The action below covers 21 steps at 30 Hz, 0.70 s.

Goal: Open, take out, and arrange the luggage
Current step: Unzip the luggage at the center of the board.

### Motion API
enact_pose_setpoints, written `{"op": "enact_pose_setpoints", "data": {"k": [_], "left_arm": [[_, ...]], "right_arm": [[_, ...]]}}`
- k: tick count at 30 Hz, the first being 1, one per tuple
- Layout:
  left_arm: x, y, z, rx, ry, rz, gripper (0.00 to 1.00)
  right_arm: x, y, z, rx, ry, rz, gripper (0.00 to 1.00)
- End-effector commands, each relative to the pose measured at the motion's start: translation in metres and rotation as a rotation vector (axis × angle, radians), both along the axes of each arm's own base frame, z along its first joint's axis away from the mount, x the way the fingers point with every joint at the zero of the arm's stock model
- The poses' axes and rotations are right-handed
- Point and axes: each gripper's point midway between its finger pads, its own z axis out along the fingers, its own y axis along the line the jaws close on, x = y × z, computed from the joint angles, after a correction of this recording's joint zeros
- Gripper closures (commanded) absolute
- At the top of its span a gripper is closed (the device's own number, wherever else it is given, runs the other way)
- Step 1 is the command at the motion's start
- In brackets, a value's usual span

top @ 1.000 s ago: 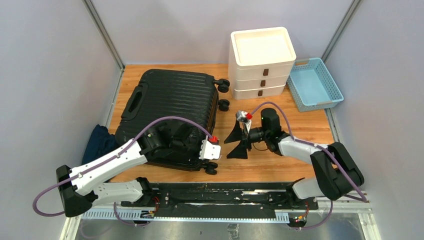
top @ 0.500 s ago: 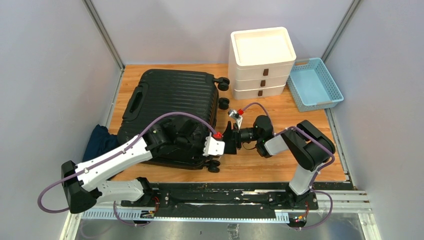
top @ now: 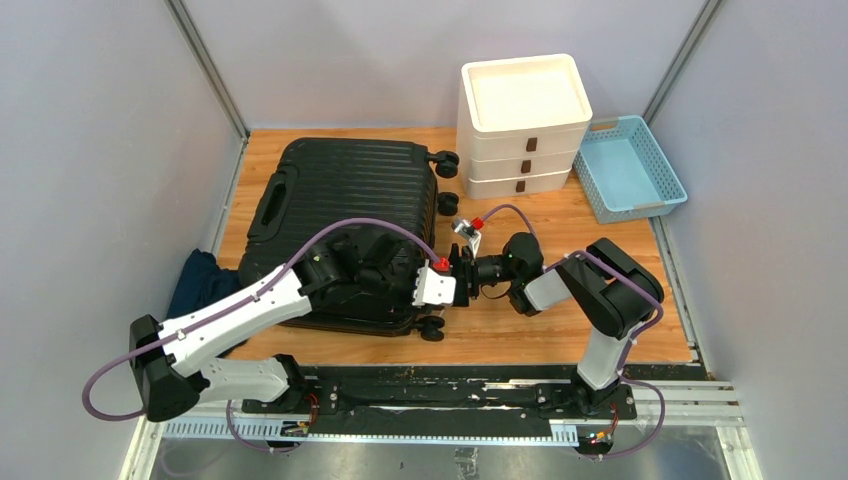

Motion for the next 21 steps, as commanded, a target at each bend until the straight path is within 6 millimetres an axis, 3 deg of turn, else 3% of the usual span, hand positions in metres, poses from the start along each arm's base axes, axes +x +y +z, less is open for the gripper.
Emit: {"op": "enact_pose_setpoints", "data": {"k": [1,12,21], "left_arm": [[0.014,-0.038,0.104,-0.321,-0.216,-0.073,1.00],[0.020,-0.038,0.106,-0.312,-0.235,-0.052,1.00],[0.022,-0.035,0.104,-0.301,-0.240,-0.047,1.00]], "right_arm": [[-0.001,0.006,0.006,0.026,-0.061,0.011,0.48],[0.003,0.002,0.007,0.009,-0.051,0.003,0.63],[0.009,-0.005,-0.007,-0.071,-0.032,-0.037,0.67]]}}
